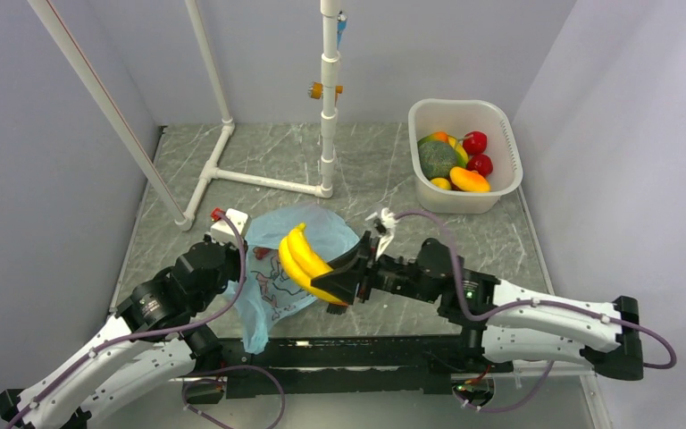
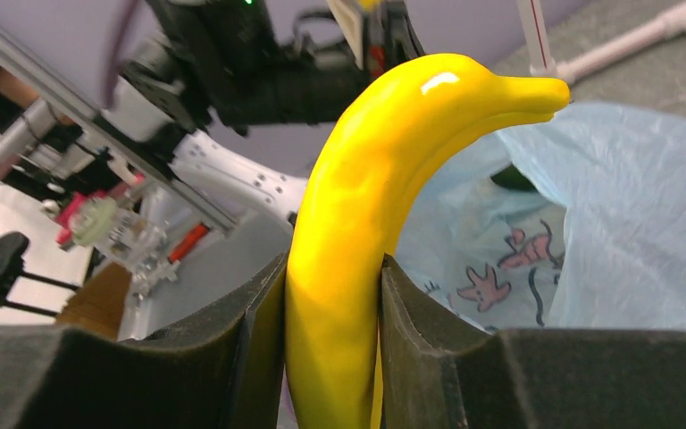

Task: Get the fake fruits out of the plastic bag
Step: Place the fake fruit in the bin.

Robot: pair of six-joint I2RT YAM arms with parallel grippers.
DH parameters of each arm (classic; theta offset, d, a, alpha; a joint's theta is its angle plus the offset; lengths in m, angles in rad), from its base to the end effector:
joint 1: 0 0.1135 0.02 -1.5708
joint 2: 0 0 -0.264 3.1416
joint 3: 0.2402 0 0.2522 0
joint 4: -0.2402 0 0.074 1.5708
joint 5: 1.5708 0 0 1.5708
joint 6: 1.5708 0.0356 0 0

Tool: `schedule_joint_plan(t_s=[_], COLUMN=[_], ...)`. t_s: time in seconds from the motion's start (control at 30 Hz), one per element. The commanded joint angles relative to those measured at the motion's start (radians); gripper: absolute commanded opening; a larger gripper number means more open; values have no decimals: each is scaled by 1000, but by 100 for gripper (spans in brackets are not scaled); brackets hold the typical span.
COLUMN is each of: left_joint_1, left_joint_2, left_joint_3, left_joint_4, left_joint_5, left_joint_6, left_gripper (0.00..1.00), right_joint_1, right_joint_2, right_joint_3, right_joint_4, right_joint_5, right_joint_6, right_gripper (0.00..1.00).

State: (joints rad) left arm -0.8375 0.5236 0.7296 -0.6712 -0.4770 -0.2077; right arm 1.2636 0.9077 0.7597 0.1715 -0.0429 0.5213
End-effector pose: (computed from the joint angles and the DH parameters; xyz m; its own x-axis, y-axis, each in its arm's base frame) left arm 0.0880 -0.0732 0.3070 -0.3733 0.1407 -0.9170 0.3152 0.9489 0.0172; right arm 0.0645 0.2084 0.3474 -0.4746 0.1495 -0.8674 -0.8406 0.2154 0.4970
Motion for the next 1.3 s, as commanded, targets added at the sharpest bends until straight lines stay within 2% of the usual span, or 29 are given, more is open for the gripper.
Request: schedule_joint_plan(t_s=[0.0,0.17,0.37,0.5,0.63,0.8,0.93,1.0,1.13,1.27], left_joint_1=[-5,-5,-6,-7,-6,-9,-9,-8,-9,-9], left_joint_2=[3,4,10,19,31,45,47,49,55,53], left_joint_3=[34,34,35,36,36,37,37,37,39,37], left_joint_4=[8,8,8,9,10,7,6,9,5,5], left_joint_5=[-17,-20,-12,-16,-12,-16,-18,-15,-20,-20], left_joint_6=[-16,-15,-14,-11,-8,-8,-7,-6,-9,-9], left_gripper=[0,0,0,0,0,0,0,0,0,0], right_joint_1=[-3,-2,-8,-84,-336,-661,-960,-1071,-1234,-1302], right_joint_2=[-86,-127,-179,-158,-71,36,189,287,496,686], right_joint_3=[86,169,200,217,255,282,343,404,540,658], right_joint_4=[-24,-192,-354,-450,-527,-462,-362,-350,-342,-304], right_joint_5=[31,212,513,654,533,326,14,-62,-139,-181], right_joint_6=[28,-43,-103,-92,-68,-70,21,71,188,249], right_gripper=[0,0,0,0,0,0,0,0,0,0])
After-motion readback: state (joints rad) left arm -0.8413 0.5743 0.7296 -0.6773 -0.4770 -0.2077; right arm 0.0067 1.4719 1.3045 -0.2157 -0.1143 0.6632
